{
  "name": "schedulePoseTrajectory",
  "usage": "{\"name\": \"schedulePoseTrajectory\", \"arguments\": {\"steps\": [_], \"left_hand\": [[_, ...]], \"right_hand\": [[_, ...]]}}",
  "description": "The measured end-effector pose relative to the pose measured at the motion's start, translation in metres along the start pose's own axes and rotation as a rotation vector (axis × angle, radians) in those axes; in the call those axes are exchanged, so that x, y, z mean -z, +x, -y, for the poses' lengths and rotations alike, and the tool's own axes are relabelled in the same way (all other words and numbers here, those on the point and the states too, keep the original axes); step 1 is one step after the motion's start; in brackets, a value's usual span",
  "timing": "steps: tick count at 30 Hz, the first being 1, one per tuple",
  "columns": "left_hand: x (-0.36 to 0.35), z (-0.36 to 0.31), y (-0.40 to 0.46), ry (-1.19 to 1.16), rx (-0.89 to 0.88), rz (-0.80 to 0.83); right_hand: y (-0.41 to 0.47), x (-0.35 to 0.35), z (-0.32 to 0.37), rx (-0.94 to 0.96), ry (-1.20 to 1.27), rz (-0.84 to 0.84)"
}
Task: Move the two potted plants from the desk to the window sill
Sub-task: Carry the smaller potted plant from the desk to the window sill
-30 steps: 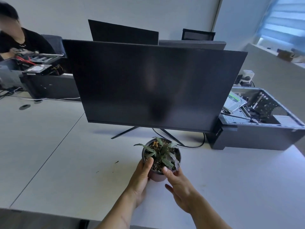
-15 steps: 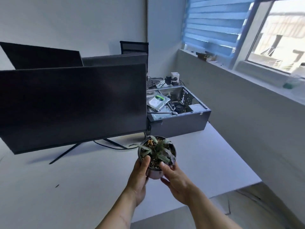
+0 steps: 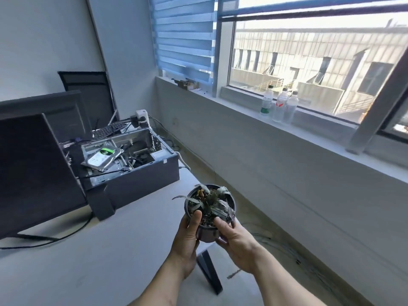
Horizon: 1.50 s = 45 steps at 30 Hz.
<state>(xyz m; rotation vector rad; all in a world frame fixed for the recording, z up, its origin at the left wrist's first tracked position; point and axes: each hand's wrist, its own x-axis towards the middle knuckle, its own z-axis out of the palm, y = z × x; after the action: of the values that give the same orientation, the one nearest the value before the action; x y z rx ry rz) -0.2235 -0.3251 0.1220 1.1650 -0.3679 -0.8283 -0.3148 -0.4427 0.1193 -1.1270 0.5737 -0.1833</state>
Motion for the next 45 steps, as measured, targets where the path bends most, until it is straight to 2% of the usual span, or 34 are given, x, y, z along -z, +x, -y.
{"name": "schedulePoseTrajectory", "arguments": {"steps": [11,21,25,36,45], "left_hand": [[-0.228,0.074,0.058,0.002,0.056,0.220],[-0.386,0.139,0.112,-0.047,0.201,0.325],[-0.432,0.156,0.141,-0.016,0.229,0.341],[-0.570,0.183,0.266,0.019,0.283,0.715],[-0.665,0.193,0.357,0.091,0.353,0.821]], "right_hand": [[-0.066,0.224,0.068,0.105,0.112,-0.192],[-0.107,0.378,0.106,0.185,0.267,-0.342],[-0.111,0.422,0.126,0.230,0.219,-0.425],[-0.079,0.558,0.200,0.354,0.318,-0.649],[-0.038,0.640,0.251,0.397,0.353,-0.781]]}}
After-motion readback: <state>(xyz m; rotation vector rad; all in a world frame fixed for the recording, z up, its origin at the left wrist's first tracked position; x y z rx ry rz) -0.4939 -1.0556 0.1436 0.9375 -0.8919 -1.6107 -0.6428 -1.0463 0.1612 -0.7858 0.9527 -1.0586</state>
